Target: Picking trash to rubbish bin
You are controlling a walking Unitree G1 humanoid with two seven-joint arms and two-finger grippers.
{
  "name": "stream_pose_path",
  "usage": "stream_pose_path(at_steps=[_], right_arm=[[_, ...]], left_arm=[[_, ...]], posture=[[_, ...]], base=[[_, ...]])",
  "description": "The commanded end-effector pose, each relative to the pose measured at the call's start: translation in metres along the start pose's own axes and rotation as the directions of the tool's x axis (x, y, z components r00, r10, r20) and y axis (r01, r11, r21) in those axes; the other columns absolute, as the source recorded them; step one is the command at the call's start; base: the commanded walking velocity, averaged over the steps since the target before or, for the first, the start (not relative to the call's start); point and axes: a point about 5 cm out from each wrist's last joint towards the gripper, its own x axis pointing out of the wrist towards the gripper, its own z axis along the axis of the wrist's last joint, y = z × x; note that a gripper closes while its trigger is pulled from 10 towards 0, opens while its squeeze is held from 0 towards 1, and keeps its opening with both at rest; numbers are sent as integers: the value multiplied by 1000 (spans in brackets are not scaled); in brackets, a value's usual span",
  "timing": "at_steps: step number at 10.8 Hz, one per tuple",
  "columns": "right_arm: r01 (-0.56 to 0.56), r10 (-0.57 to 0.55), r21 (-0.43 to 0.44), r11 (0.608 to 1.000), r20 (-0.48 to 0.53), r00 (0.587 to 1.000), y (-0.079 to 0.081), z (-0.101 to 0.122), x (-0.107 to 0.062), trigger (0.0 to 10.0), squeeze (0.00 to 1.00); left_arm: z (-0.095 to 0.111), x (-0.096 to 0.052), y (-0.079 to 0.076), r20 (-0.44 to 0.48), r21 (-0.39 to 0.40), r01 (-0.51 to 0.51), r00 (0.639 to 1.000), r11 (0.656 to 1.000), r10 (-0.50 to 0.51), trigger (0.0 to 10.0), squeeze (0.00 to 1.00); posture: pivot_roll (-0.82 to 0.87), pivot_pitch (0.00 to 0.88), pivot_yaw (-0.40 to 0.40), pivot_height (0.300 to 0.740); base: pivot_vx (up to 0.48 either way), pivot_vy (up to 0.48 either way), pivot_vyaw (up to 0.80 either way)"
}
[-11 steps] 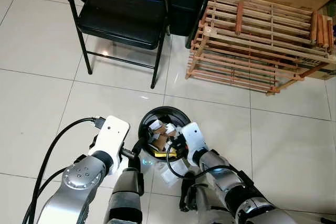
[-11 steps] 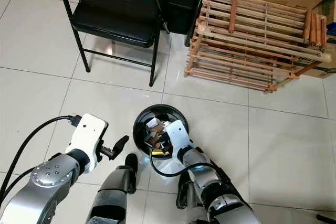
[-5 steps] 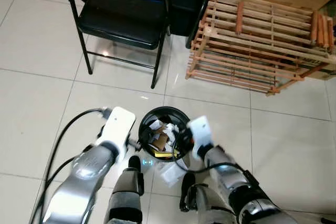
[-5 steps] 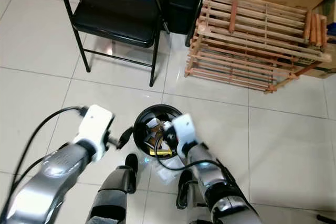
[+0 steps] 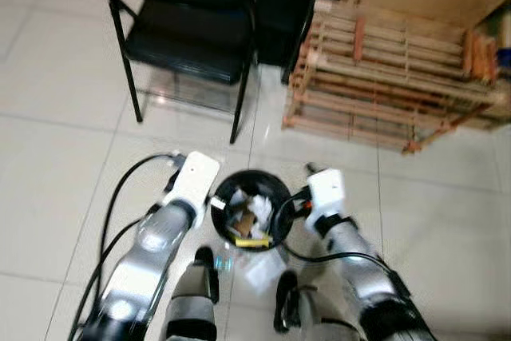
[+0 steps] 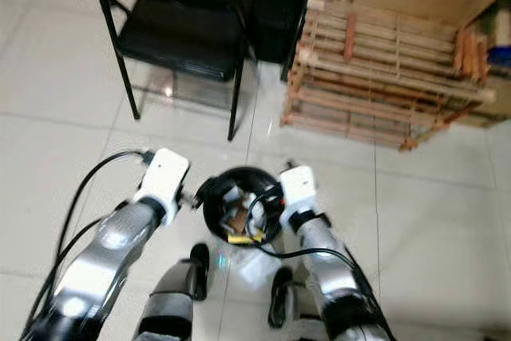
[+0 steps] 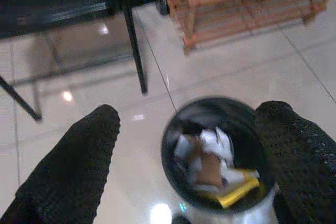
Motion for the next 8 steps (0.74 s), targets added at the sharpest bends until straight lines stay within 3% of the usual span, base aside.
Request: stream_pose_path(at_steps=[1,2,4,7,8], right_arm=[[75,-75,5,997,-1,997,-13,1,-13,10000,1000],[92,-92,2,996,8,996,-16,4,-15,10000,1000],[170,-170,3,985,29,985,-29,18,-38,10000,1000],[199,-199,4,980,76,977,-27,46,-53,10000,1000],[205,-205,-1,979,75,976,-25,53,-60,10000,843]], left_arm=[[-10,4,-8,-14,8,12,1000,1000,-12,10000,0],[-11,6,-8,-13,11,9,1000,1000,-8,10000,0],[-8,18,-9,18,5,3,1000,1000,-3,10000,0],[3,25,-10,97,16,-17,995,1000,15,10000,0],[4,22,-4,119,-1,-46,992,999,45,10000,0]], posture=[[318,194,-93,740],[313,187,-91,740],[284,140,-86,740],[260,121,-81,740],[247,115,-79,740]], base=[[0,0,0],[0,0,0],[0,0,0],[0,0,0],[0,0,0]])
